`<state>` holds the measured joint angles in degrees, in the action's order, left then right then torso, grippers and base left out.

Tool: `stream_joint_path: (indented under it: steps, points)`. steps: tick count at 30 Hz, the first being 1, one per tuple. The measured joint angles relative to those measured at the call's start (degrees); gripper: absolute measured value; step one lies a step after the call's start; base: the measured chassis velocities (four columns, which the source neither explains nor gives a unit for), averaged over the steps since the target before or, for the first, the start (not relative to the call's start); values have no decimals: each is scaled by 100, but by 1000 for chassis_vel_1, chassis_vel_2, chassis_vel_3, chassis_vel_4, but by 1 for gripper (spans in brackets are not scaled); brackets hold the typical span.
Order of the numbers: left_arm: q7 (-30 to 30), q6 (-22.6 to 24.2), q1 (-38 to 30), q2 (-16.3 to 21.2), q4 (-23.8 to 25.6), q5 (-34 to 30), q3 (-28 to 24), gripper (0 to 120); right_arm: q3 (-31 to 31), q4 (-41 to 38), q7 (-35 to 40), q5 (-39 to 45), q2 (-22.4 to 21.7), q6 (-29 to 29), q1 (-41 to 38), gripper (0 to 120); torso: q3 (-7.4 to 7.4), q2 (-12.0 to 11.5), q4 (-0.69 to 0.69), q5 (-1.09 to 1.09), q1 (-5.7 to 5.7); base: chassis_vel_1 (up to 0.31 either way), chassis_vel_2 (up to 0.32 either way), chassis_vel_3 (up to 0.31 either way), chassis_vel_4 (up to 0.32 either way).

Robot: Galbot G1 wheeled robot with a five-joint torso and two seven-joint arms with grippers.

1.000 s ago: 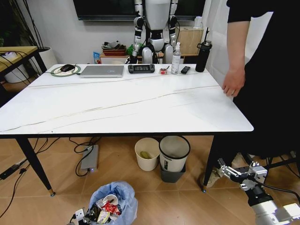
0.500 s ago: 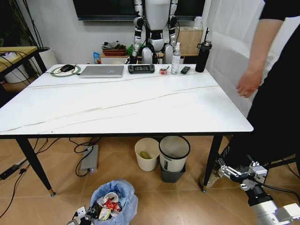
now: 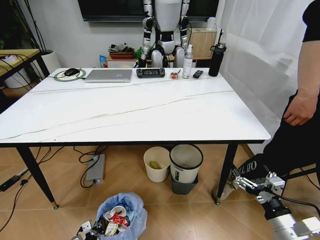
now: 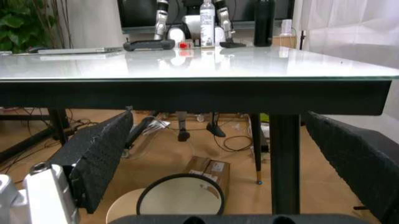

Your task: Pick up the trash bin and place the trash from the table into it.

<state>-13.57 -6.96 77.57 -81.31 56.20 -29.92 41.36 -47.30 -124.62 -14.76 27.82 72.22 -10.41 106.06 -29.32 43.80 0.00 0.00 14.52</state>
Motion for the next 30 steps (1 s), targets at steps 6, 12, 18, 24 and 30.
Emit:
stream_joint_path:
  steps: [6, 12, 18, 24, 30]
  points:
    - [0, 5, -10, -1, 2, -11, 25, 0, 0, 0, 0, 0, 0, 0, 0, 100, 87, -149, 0, 0, -61, 0, 0, 0, 0]
    - [0, -4, -33, 6, -13, -29, 46, 0, 0, 0, 0, 0, 0, 0, 0, 100, 144, -247, 0, 0, -103, 0, 0, 0, 0]
    - [-22, -31, -50, 9, -48, -73, 54, 16, 0, 0, 0, 0, 0, 0, 0, 100, 155, -257, 0, 0, -104, 0, 0, 0, 0]
    - [-64, -80, -54, 24, -85, -92, 64, 39, 0, 0, 0, 0, 0, 0, 0, 100, 151, -249, 0, 0, -99, 0, 0, 0, 0]
    - [-74, -133, 33, 59, -9, -126, 64, 59, 0, 0, 0, 0, 0, 0, 0, 100, 145, -240, 0, 0, -95, 0, 0, 0, 0]
